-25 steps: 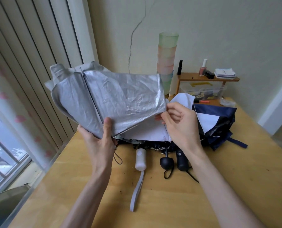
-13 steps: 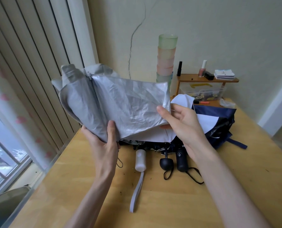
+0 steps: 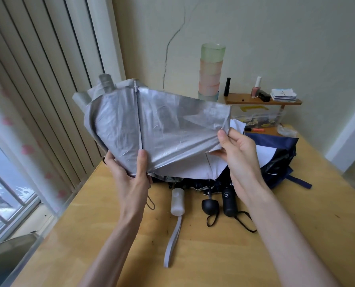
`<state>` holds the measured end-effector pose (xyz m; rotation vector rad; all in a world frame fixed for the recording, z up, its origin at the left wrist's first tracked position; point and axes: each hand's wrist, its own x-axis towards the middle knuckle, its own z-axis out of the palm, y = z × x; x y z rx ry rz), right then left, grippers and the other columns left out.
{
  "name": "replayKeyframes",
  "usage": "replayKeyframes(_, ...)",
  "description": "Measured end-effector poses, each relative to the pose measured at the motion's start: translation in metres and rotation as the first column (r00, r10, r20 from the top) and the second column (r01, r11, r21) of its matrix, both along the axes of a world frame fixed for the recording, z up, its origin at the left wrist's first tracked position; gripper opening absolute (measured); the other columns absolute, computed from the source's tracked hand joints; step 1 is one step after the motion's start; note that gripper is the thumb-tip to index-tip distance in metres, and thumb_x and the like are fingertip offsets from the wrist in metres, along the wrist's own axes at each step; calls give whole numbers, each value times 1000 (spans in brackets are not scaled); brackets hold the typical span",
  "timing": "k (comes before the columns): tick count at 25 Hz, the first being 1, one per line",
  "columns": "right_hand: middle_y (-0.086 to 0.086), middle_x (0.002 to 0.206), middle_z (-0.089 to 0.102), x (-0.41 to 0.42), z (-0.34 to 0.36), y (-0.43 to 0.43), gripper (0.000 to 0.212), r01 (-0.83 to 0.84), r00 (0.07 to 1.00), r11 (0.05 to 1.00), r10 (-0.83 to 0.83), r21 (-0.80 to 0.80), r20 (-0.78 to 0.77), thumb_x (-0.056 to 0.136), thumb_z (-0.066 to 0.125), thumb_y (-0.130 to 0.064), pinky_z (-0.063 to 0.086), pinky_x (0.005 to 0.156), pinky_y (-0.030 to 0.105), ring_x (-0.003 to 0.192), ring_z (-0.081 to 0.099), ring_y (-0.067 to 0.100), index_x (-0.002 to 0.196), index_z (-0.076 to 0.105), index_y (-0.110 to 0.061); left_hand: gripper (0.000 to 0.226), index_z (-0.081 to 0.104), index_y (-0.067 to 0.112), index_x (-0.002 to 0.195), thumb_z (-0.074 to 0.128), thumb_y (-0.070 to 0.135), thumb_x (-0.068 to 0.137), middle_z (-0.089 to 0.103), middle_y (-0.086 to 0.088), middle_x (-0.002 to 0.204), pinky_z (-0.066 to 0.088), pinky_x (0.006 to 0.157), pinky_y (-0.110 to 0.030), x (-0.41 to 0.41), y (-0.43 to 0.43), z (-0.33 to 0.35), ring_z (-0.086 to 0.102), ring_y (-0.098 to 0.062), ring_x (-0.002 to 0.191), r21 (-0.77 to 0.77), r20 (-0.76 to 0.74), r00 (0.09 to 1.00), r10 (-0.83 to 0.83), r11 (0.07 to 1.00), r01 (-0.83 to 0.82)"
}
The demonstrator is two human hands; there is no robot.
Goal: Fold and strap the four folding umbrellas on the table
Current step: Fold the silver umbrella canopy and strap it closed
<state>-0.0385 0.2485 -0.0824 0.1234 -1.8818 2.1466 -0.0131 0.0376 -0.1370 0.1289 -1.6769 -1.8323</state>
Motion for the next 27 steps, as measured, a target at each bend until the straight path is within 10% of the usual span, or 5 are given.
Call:
replayKeyframes(4, 0, 116, 80, -1, -2, -3, 24, -29, 999, 997, 31, -68, 29, 111, 52, -15, 49, 115, 51, 117, 72, 18, 121, 74, -12, 63, 32, 19, 148, 73, 25, 99, 61, -10, 124, 62, 65, -32, 1, 3, 4, 70, -12, 86, 5, -24, 1000, -11, 1000, 11)
replayKeyframes(9, 1, 86, 77, 0, -3, -7, 36, 41, 999, 995, -41, 90, 7, 102, 69, -41, 58, 82, 33, 83, 73, 16, 89, 73, -7, 74, 33, 38, 146, 82, 31, 91, 57, -8, 135, 56, 101, -55, 2, -1, -1, 63, -26, 124, -98, -64, 998, 12, 995, -18)
replayKeyframes(15, -12, 49, 26, 6, 3, -8, 58, 265, 957, 886, -195, 380, -214, 106, 62, -35, 22, 49, 24, 50, 22, 11, 63, 30, -14, 86, 20, 33, 159, 77, 20, 96, 34, 5, 160, 44, 117, -36, 1, 1, 0, 44, -12, 143, -160, -62, 998, 30, 986, -40)
replayKeyframes(19, 6, 60, 25, 12, 17, -5, 63, 192, 960, 939, -119, 285, -255, 108, 61, -35, 22, 55, 43, 60, 22, 26, 66, 30, 1, 100, 3, 32, 167, 74, 30, 98, 14, 19, 171, 28, 128, -30, 2, -2, 1, 23, 5, 154, -193, -13, 1000, -4, 981, 1)
replayKeyframes(27, 0, 81, 79, 47, 66, -19, 15, -118, 945, 982, 157, 146, -289, 100, 67, -3, 59, 66, 28, 76, 74, 14, 91, 77, -10, 151, -5, 35, 167, 82, 84, 54, 7, 17, 174, 26, 129, -51, -1, -6, 0, 16, -6, 160, -264, -10, 981, -195, 946, 185)
